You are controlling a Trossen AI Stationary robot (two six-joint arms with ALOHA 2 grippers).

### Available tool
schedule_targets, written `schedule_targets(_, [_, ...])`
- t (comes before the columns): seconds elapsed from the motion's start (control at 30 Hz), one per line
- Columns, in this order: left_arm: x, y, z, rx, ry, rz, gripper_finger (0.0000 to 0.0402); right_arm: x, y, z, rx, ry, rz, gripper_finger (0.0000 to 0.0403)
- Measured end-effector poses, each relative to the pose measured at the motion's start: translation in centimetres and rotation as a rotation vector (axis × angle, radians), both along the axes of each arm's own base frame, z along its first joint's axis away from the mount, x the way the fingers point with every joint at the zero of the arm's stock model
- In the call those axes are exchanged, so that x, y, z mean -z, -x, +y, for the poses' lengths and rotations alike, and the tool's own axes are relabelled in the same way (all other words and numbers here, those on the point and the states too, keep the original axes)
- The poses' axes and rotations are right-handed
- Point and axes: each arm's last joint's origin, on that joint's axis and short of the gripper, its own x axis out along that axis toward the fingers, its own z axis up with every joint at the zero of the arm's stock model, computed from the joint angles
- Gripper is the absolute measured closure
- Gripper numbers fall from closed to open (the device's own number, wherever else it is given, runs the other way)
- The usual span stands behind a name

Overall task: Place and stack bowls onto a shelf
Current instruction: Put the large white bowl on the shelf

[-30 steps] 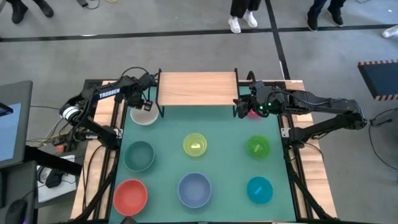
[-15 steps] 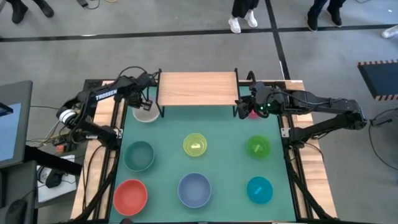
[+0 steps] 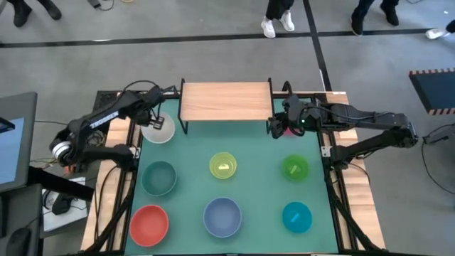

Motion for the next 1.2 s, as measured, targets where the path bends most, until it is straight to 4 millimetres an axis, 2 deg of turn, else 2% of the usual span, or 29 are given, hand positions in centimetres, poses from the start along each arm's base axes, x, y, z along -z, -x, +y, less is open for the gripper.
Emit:
schedule_targets(0.33, [-3.1, 2.7, -4.7, -0.006, -0.104, -0.173, 0.0401, 0.7, -1.4, 0.1, -0.017, -0.004, 0.015, 0.0282])
schedule_targets(0.43, [-3.8, 2.8, -5.5, 0.036, -0.104, -0.239, 0.0401, 0.7, -1.5, 0.1, -0.017, -0.003, 0.007, 0.0289])
schedule_targets(0.57, [-5.9, 2.3, -6.1, 0.111, -0.136, -0.321, 0.0401, 0.8, -1.5, 0.1, -0.016, -0.002, 0.012, 0.0294])
schedule_targets(0.73, [-9.6, 0.9, -6.2, 0.217, -0.249, -0.409, 0.0401, 0.7, -1.5, 0.1, -0.014, -0.001, 0.009, 0.0301])
schedule_targets(0.87, [-12.2, -1.1, -5.8, 0.338, -0.308, -0.448, 0.0401, 0.5, -1.3, 0.3, -0.003, 0.020, -0.003, 0.0314])
schedule_targets(1.1, [-14.4, -4.5, -4.4, 0.482, -0.329, -0.446, 0.0401, -0.4, -0.5, 1.4, -0.027, 0.067, -0.040, 0.0375])
schedule_targets(1.2, [-15.0, -5.9, -3.7, 0.541, -0.346, -0.466, 0.0401, -0.7, -0.1, 2.0, -0.039, 0.080, -0.057, 0.0385])
